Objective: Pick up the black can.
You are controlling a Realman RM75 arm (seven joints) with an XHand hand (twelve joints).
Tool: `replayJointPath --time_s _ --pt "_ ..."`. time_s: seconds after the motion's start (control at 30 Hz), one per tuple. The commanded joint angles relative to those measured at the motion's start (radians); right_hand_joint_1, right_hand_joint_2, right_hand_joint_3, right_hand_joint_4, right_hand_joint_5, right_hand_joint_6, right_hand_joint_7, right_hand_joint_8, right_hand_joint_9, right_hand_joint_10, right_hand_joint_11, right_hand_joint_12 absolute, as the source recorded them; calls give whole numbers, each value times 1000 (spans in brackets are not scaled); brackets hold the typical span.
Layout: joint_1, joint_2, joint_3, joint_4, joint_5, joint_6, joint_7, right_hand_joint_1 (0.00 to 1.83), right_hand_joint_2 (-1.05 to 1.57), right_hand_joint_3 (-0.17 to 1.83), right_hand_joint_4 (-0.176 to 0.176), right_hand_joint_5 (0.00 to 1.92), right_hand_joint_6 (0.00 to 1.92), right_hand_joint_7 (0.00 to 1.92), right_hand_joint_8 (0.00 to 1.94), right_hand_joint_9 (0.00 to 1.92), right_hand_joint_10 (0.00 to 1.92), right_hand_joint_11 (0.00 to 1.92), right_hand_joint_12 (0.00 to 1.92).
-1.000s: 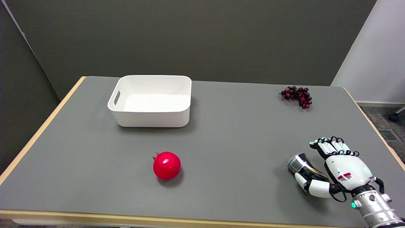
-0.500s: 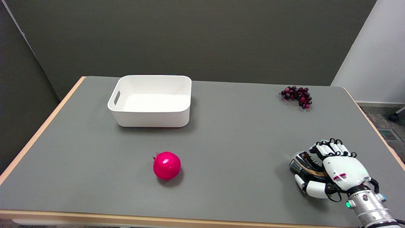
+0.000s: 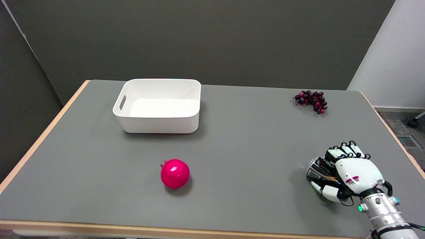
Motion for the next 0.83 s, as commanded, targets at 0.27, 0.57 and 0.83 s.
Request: replayJointPath --time_s 0.27,0.57,0.83 --pt "144 75 33 120 -258 -39 -18 1015 1083 466 -142 664 1556 550 819 227 880 -1 852" --pt "489 40 7 117 -547 -214 93 1006 1079 473 -125 667 1558 574 824 259 906 -1 895" --pt "846 -112 -76 -2 -664 -391 268 968 1092 458 -65 659 1568 600 789 288 882 -1 988"
